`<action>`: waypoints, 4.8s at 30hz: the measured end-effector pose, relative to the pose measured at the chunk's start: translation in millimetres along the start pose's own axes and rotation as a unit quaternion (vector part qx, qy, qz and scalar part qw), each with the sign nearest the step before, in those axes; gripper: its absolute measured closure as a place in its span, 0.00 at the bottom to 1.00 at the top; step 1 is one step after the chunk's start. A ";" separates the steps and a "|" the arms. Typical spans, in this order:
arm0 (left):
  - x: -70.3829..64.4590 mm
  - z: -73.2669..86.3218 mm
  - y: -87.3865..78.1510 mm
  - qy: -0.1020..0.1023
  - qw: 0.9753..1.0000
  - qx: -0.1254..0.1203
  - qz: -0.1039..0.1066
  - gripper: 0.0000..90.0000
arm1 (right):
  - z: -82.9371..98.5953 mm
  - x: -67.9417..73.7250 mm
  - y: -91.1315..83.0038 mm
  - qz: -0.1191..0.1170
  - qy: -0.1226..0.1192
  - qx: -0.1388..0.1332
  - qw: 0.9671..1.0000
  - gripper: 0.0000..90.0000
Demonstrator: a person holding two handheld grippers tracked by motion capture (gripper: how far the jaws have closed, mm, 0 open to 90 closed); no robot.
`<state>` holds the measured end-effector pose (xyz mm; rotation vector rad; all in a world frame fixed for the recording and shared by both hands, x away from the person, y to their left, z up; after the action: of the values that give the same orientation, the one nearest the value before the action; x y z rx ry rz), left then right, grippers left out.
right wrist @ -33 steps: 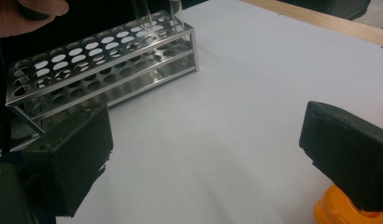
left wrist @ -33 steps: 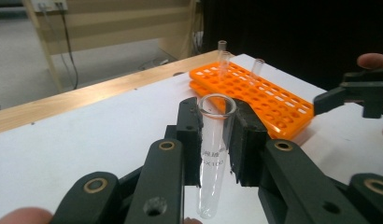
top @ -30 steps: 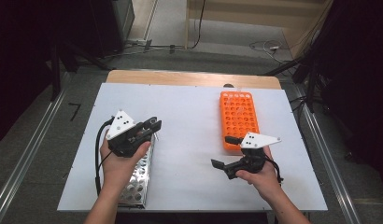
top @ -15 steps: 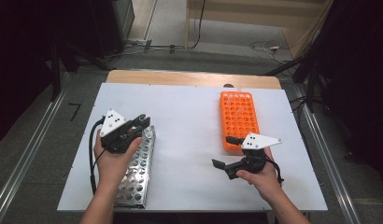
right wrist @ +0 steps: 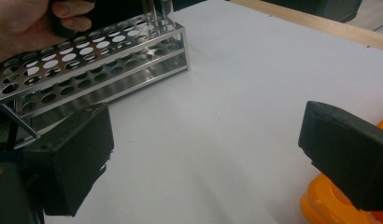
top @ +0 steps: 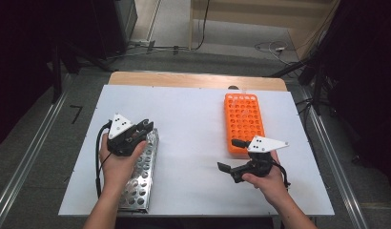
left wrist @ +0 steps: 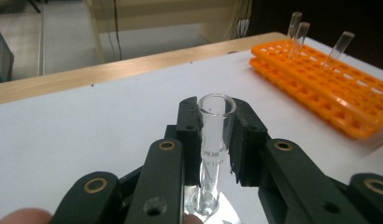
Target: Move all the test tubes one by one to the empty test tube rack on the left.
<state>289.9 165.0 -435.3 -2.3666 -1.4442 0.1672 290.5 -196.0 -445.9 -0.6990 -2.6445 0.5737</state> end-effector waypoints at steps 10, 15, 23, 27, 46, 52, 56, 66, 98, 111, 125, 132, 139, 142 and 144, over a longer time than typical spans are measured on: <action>-1.1 4.3 5.8 -0.001 0.999 0.032 -0.005 0.85 | 0.5 -0.4 0.4 0.001 -0.001 -0.001 1.000 0.03; -3.1 5.0 6.9 0.002 0.999 0.048 -0.008 0.84 | 0.3 -0.4 -0.2 0.002 -0.001 -0.003 1.000 0.03; -4.9 5.7 7.6 0.005 0.998 0.065 -0.007 0.82 | 0.3 -3.1 -2.1 0.007 0.001 -0.006 1.000 0.03; -3.5 5.1 5.3 0.000 0.998 0.060 -0.012 0.78 | 0.3 -4.3 -2.8 0.009 0.001 -0.007 1.000 0.03; -15.7 -6.5 -13.2 -0.023 0.998 -0.001 0.066 0.17 | -4.2 -25.0 -7.9 0.039 0.021 -0.019 0.999 0.05; -24.4 -10.0 -15.2 -0.015 0.995 -0.006 0.100 0.02 | -10.0 -44.3 -7.8 0.062 0.035 -0.024 0.997 0.07; -29.5 -11.6 -16.2 -0.012 0.993 -0.011 0.117 0.00 | -12.8 -59.1 -4.6 0.079 0.049 -0.024 0.995 0.07; -33.2 -12.7 -17.1 -0.009 0.992 -0.010 0.122 0.00 | -28.6 -93.2 5.8 0.135 0.096 -0.020 0.986 0.16; -34.5 -13.8 -15.5 -0.012 0.992 -0.007 0.124 0.00 | -32.4 -135.6 46.5 0.234 0.146 0.057 0.960 0.64; -36.9 -14.1 -14.4 -0.014 0.992 -0.005 0.125 0.00 | -31.6 -132.9 47.3 0.234 0.131 0.061 0.961 0.81; -41.6 -15.9 -12.8 -0.015 0.990 -0.009 0.139 0.02 | -44.1 -119.7 22.6 0.222 0.096 -0.002 0.970 0.82; -45.6 -17.2 -12.5 -0.010 0.989 -0.010 0.144 0.02 | -49.5 -102.8 5.3 0.203 0.083 -0.027 0.975 0.82; -48.7 -18.9 -13.1 -0.008 0.988 -0.015 0.153 0.01 | -47.8 -82.9 -8.5 0.173 0.074 -0.045 0.981 0.82; -50.7 -19.5 -13.2 -0.006 0.987 -0.015 0.158 0.00 | -45.1 -73.3 -11.5 0.163 0.064 -0.045 0.984 0.82; -52.7 -20.0 -13.1 -0.004 0.986 -0.017 0.163 0.00 | -42.6 -65.6 -11.6 0.156 0.056 -0.042 0.985 0.82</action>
<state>259.9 119.2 -416.5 -2.6197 -1.0593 0.2371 357.6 -227.5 -418.5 -1.1481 -2.4830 0.4877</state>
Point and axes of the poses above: each handheld gripper's, and its own axes: y roughly forward along the jaws, z roughly out of its underside, x roughly to its left, the point moved 2 cm from there along y, roughly forward along the jaws, and after that the axes turned 9 degrees about y, right-handed, at the moved point
